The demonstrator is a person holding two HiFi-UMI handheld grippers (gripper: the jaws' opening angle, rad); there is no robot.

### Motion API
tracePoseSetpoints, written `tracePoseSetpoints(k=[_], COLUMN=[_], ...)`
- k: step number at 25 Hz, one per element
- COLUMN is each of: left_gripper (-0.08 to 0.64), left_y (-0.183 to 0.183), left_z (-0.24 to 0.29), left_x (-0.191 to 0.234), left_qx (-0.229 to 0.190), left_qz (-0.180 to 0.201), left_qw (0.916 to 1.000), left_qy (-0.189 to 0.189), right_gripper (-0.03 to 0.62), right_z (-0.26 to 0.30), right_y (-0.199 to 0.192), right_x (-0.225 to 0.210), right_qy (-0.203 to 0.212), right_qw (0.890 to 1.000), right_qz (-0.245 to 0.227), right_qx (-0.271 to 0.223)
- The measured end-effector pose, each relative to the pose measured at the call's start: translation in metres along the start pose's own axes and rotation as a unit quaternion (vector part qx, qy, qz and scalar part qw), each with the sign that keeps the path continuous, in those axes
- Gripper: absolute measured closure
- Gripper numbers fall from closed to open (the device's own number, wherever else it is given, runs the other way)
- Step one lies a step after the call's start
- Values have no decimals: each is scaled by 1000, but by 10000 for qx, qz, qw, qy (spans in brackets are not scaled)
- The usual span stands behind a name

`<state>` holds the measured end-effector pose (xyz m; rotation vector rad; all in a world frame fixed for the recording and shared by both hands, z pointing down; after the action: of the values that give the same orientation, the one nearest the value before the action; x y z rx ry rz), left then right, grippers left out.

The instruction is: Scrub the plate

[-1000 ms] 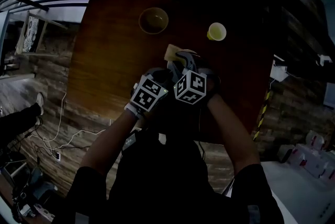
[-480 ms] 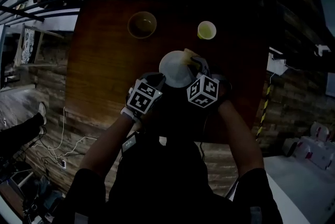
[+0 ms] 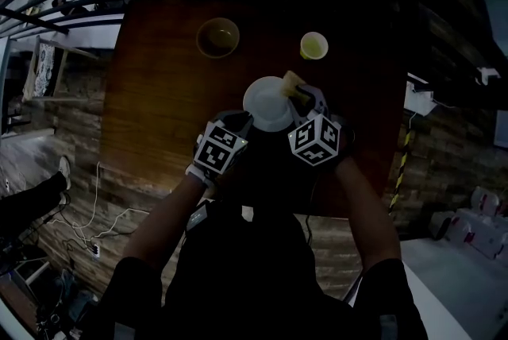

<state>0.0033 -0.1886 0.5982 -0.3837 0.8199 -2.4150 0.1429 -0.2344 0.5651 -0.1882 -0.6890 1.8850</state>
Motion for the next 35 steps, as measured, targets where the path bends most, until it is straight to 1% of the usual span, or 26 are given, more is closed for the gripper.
tracePoseSetpoints(k=[4,7,9,12,15,19,24,30,33,35], left_gripper=[523,523,523,523,523,523,523,523,523,523], left_y=[-8,-17,-23,-25,-23,-16,-12,-10,-9,-8], left_z=[-13,-14,-15,-16,-14,-8,6,7,6,4], left_x=[4,8,9,9,9,11,8,6,5,6], left_qx=[-31,28,66,36,-34,-45,155,210,214,186], left_qz=[-251,-280,-255,-282,-284,-189,85,114,114,64], left_qw=[9997,9996,9996,9996,9996,9998,9998,9997,9997,9998], left_qy=[24,32,31,24,17,15,-47,-8,-9,-12], right_gripper=[466,466,466,466,466,466,466,466,466,466], right_z=[25,46,57,67,66,58,40,16,9,6], right_y=[38,62,71,71,64,45,17,-15,-18,-8], right_x=[27,43,53,60,57,49,36,18,13,11], right_qy=[452,686,804,891,854,735,535,318,225,162], right_qw=[9985,9964,9952,9943,9950,9966,9981,9982,9980,9984], right_qz=[-268,-476,-542,-577,-515,-325,-40,295,479,491], right_qx=[-140,-175,-147,-38,39,172,317,407,342,209])
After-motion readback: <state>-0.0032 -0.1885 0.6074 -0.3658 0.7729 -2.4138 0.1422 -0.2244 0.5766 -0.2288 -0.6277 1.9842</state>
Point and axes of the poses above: the fingertips, and each gripper's own axes: z forward along the fingers, x to its left, y out of its top, the point moved 5 cm from there along -z, backward along the fingers, and after that the axes turned 13 degrees about y, right-handed, at the moved point
